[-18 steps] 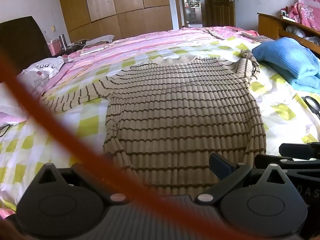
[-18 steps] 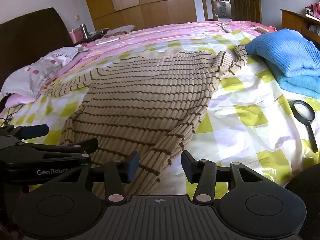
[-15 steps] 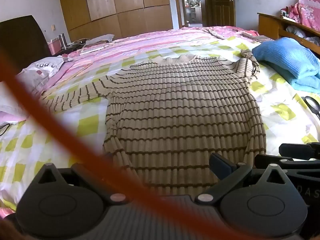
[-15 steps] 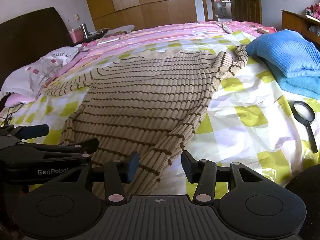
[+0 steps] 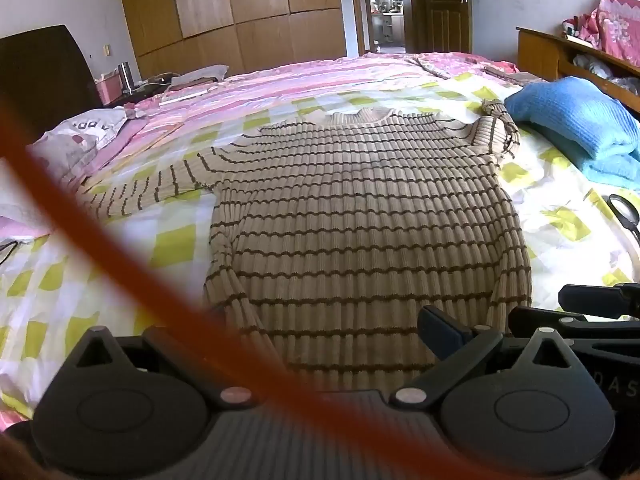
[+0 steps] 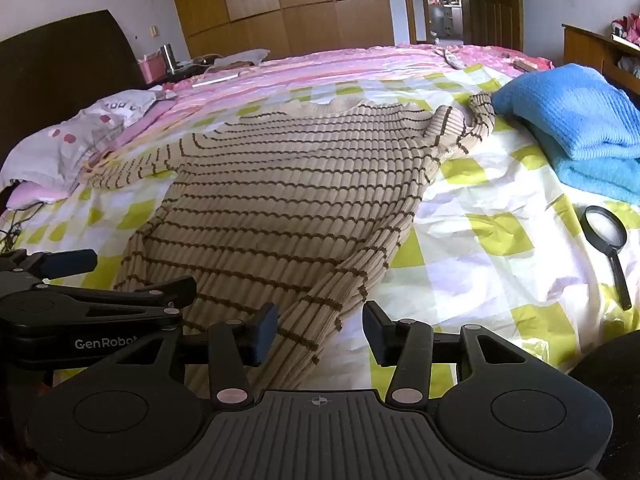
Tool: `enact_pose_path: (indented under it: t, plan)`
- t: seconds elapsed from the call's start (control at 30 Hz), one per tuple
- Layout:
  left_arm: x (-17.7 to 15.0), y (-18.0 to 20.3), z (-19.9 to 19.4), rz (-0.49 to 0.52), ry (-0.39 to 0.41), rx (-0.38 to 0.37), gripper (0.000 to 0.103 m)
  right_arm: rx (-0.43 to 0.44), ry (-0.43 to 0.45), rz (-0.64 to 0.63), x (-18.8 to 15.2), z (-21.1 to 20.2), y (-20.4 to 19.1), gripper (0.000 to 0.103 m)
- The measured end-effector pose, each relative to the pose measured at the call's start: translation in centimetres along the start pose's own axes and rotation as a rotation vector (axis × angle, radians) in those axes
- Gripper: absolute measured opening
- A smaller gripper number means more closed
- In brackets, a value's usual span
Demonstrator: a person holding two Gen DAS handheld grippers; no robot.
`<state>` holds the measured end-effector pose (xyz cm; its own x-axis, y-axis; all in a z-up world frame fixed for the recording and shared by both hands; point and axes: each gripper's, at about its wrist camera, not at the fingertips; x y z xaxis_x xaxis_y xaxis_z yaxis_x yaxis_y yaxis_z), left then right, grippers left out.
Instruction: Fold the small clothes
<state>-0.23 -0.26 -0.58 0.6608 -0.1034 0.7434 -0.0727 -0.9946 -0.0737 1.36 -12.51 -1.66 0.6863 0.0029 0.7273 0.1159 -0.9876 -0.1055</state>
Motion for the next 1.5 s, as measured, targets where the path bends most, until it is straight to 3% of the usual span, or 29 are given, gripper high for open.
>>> enact_pose_path:
  t: [1.5]
  plan:
    - [-0.1,-0.6,0.3,-0.025,-0.028,0.001,0.103,-0.053,-0.005,-0.087,0.1,0.2,-1.1,0.047]
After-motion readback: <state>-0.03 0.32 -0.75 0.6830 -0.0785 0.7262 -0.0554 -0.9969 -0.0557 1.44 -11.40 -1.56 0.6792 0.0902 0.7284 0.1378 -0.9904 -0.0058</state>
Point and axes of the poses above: each gripper's, at about its wrist camera, not at the fingertips, and z roughly the way its jaws point, y to its right, x to its top, and after that the axes turned 3 degrees about -z, right-handed
